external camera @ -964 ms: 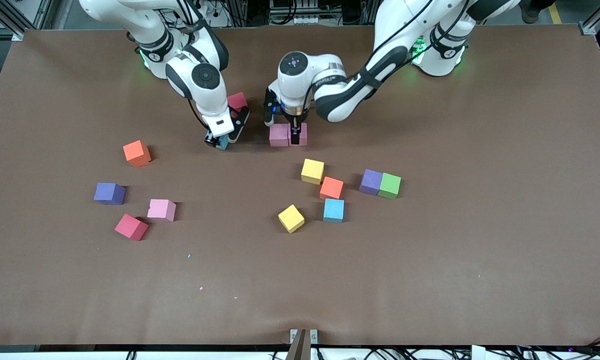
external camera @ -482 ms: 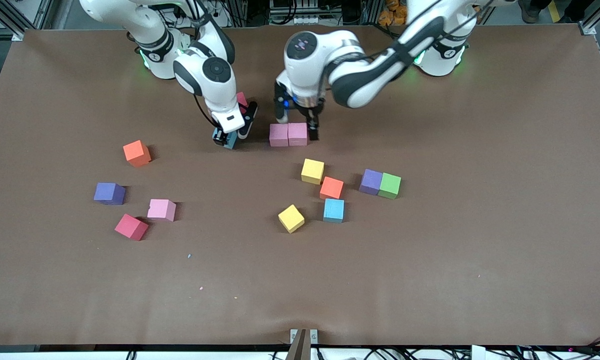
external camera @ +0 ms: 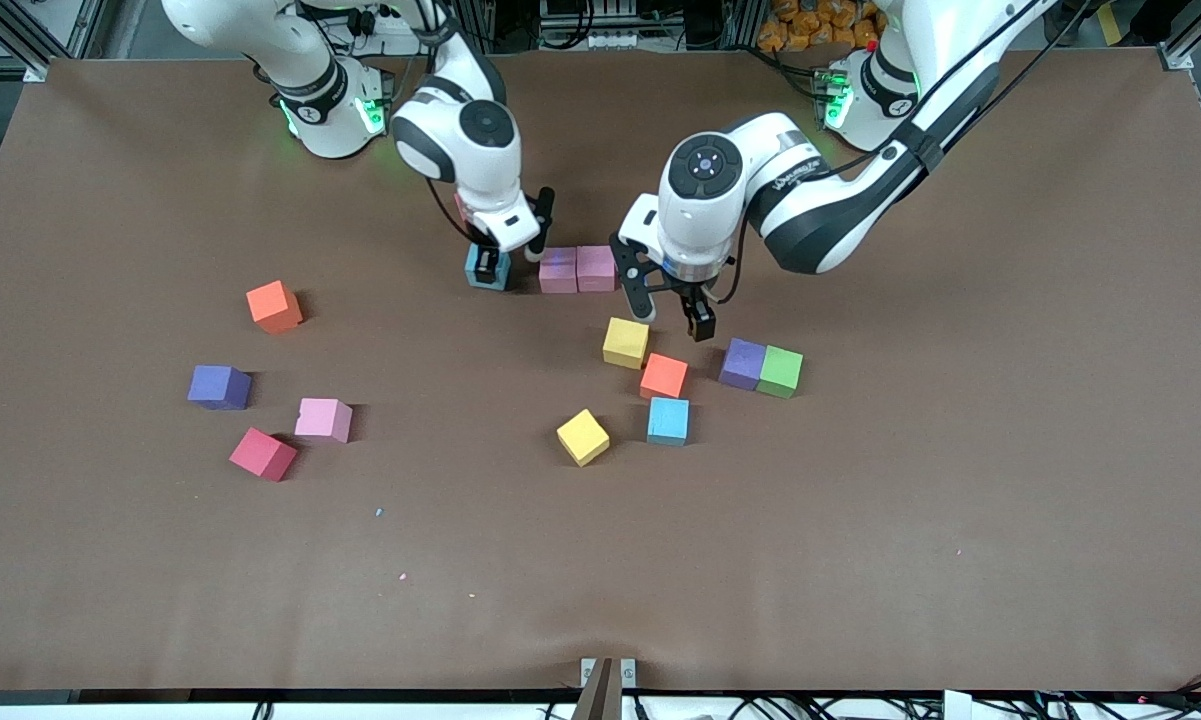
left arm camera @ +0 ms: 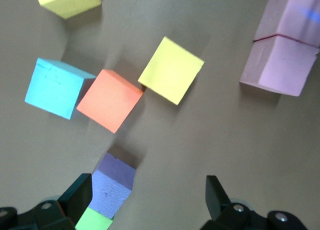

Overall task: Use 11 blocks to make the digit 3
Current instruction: 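Lower the blue cube beside the pinks while the left gripper reaches purple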

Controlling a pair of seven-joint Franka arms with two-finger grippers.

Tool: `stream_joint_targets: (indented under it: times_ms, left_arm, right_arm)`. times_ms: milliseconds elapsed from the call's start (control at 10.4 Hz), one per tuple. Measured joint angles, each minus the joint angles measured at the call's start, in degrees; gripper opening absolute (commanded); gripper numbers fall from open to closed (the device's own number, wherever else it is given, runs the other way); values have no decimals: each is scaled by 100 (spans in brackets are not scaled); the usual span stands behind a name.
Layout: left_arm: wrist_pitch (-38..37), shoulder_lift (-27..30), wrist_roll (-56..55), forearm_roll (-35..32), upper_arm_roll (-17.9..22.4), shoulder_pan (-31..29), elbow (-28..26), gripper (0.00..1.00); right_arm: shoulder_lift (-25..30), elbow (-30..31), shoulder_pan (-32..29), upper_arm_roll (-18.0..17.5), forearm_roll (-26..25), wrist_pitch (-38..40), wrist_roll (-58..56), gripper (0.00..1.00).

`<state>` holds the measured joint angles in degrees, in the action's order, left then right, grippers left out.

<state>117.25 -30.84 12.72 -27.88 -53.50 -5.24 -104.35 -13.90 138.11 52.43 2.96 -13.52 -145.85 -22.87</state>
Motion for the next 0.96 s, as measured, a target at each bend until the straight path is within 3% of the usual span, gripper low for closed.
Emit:
stream_joint_targets:
  times_ms: [386, 675, 964]
  left_arm:
    - [-129, -44, -38, 402, 543, -94, 651, 100]
    - [-850, 133, -35, 490, 432, -288, 1304, 100]
    - [-1130, 541, 46, 998, 175, -831, 1478, 100]
  right_arm:
    - [-136, -193, 228, 6, -26, -6, -7, 14]
    - [-203, -308, 225, 43, -213, -6, -12, 14]
    - [-419, -606, 223, 52, -243, 20, -17, 14]
